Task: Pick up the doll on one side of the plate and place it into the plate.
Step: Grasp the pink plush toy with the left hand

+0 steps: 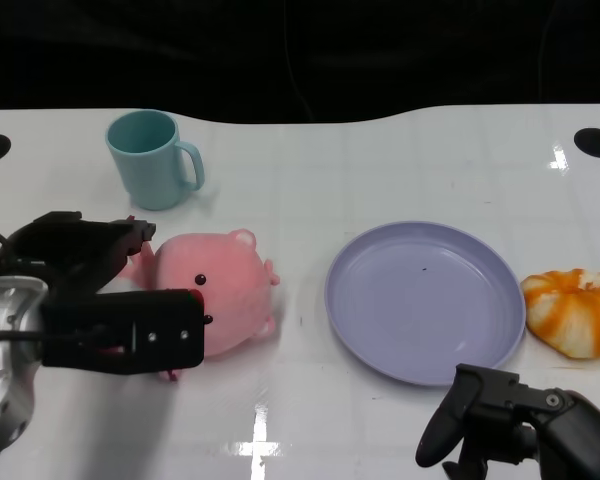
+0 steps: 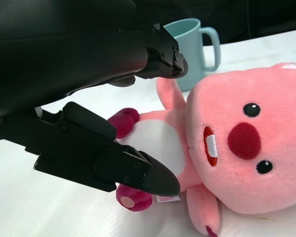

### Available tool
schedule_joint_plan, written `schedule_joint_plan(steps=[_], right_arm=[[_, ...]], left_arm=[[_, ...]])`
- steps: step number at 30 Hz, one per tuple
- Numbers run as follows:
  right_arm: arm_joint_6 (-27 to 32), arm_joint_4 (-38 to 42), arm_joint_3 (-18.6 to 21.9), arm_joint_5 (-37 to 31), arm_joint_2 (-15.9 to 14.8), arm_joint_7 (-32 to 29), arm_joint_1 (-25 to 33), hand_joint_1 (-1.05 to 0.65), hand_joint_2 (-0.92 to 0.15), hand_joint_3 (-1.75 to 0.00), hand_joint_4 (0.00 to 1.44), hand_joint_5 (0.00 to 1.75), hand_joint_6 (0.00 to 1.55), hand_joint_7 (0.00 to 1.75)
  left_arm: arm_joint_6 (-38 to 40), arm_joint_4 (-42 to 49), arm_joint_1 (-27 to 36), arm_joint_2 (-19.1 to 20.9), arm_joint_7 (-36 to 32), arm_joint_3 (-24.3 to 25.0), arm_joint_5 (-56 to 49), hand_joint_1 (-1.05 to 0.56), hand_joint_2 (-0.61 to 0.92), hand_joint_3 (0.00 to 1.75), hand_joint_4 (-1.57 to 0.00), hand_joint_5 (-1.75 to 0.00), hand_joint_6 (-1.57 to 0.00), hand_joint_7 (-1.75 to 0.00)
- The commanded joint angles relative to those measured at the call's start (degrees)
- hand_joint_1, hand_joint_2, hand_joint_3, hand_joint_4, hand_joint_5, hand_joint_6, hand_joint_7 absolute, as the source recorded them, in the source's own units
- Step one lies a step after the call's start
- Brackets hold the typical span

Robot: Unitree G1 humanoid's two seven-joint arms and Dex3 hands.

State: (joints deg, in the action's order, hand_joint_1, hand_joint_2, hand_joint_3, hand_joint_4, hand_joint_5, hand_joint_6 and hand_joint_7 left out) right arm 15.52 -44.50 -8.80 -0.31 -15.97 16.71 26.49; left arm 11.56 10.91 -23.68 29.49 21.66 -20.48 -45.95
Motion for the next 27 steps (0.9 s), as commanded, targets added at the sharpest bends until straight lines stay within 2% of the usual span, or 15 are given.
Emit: schedule_joint_plan(steps=[1, 14, 19, 25, 27], right_arm=[[0.71, -1.34, 0.29, -0.02, -0.48, -0.21, 0.41, -0.13, -0.58, -1.04, 0.65, 1.64, 0.59, 1.33], [1.57, -2.90, 0.27, 0.53, -0.21, -0.44, 1.43, -0.12, -0.58, -1.05, 0.66, 1.65, 0.58, 1.34], [1.49, -3.34, 0.44, 0.48, -0.37, -0.48, 1.92, -0.13, -0.58, -1.05, 0.66, 1.65, 0.59, 1.34], [1.82, -3.88, 0.60, 0.55, -0.54, -0.34, 2.18, -0.13, -0.58, -1.05, 0.66, 1.64, 0.59, 1.33], [2.09, -4.12, 0.69, 0.55, -0.64, -0.29, 2.22, -0.13, -0.58, -1.06, 0.66, 1.64, 0.59, 1.33]], left_arm=[[0.72, 5.01, -2.73, -0.99, 0.75, -1.61, -0.27, -0.71, 0.92, 0.04, -0.02, -0.35, -0.21, -0.01], [-0.85, 31.06, -10.63, -8.95, -4.22, -6.84, 1.60, -0.68, 0.92, 0.00, -0.19, -0.13, -0.33, -0.01], [-2.11, 38.33, -12.47, -10.74, -5.74, -8.20, 2.45, -0.67, 0.91, 0.00, -0.24, -0.10, -0.37, -0.02], [-2.62, 46.12, -14.14, -13.23, -8.91, -10.62, 1.87, -0.55, 0.92, 0.00, -0.42, -0.09, -0.58, -0.03], [-4.48, 47.59, -13.60, -13.64, -12.14, -10.55, 2.46, -0.43, 0.91, 0.00, -0.61, -0.11, -0.81, -0.06]])
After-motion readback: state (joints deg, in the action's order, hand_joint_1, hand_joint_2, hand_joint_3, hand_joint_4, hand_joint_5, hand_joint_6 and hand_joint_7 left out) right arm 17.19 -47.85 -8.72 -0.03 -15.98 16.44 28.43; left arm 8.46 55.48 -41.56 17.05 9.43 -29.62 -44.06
